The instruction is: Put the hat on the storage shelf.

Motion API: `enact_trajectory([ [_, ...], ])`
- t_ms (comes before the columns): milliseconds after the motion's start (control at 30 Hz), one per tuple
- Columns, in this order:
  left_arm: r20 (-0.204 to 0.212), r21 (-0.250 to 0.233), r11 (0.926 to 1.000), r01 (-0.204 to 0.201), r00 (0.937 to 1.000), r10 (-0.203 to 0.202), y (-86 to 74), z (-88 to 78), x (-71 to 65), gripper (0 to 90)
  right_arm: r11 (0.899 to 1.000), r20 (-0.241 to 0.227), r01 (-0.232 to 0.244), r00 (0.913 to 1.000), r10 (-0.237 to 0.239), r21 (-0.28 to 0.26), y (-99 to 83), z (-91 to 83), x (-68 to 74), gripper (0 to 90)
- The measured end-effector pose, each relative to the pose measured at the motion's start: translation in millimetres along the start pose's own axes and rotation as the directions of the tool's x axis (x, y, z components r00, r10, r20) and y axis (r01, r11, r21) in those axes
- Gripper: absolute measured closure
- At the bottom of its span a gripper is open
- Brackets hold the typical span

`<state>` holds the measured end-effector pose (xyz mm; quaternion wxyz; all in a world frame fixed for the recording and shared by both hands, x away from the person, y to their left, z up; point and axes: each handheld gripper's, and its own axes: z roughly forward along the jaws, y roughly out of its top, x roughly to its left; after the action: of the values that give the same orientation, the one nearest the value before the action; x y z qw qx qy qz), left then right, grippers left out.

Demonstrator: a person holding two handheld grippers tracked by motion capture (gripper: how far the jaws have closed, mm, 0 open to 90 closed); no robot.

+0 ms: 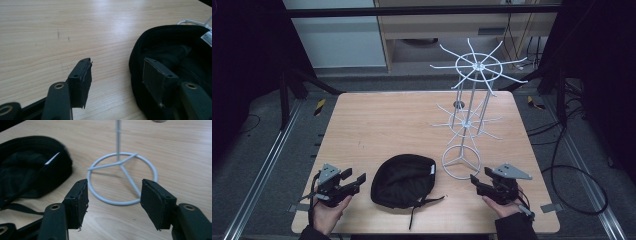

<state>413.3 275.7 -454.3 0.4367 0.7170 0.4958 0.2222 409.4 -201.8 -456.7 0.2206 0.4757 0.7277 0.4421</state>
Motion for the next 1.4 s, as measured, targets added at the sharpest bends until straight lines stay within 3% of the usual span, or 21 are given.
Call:
enact_trajectory([
  [300, 0.027, 0.000, 0.9999, -0.015, 0.9995, 0.015, 1.6, 2.8, -10.9, 41.4, 0.998, -0.056, 0.062, 0.9966, -0.061, 0.019, 12.2, 17.3, 30.7, 44.9],
  [500, 0.031, 0.009, 0.9986, -0.051, 0.9982, 0.051, 2.2, 5.0, -23.5, 44.7, 0.995, -0.093, 0.097, 0.9910, -0.096, 0.013, 22.7, 28.4, 49.9, 48.0],
  [600, 0.029, 0.030, 0.9973, -0.067, 0.9974, 0.066, 2.2, 9.4, -27.1, 45.8, 0.994, -0.110, 0.110, 0.9880, -0.108, 0.011, 29.1, 34.7, 58.1, 48.2],
  [633, 0.023, 0.059, 0.9956, -0.074, 0.9971, 0.073, 1.6, 13.4, -28.7, 47.2, 0.994, -0.119, 0.109, 0.9872, -0.106, 0.015, 33.2, 40.0, 63.8, 48.6],
  [833, 0.010, 0.140, 0.9851, -0.100, 0.9950, 0.100, -3.7, 22.2, -30.9, 54.1, 0.992, -0.134, 0.120, 0.9845, -0.113, 0.041, 37.4, 56.6, 76.2, 49.1],
  [1233, 0.037, 0.216, 0.9725, -0.087, 0.9960, 0.081, -9.5, 30.8, -32.1, 68.3, 0.984, -0.145, 0.129, 0.9832, -0.111, 0.122, 32.2, 90.5, 90.5, 48.0],
  [1400, 0.025, 0.245, 0.9660, -0.083, 0.9966, 0.079, -10.5, 33.3, -32.8, 72.9, 0.979, -0.139, 0.127, 0.9847, -0.105, 0.160, 24.6, 97.5, 90.3, 48.2],
])
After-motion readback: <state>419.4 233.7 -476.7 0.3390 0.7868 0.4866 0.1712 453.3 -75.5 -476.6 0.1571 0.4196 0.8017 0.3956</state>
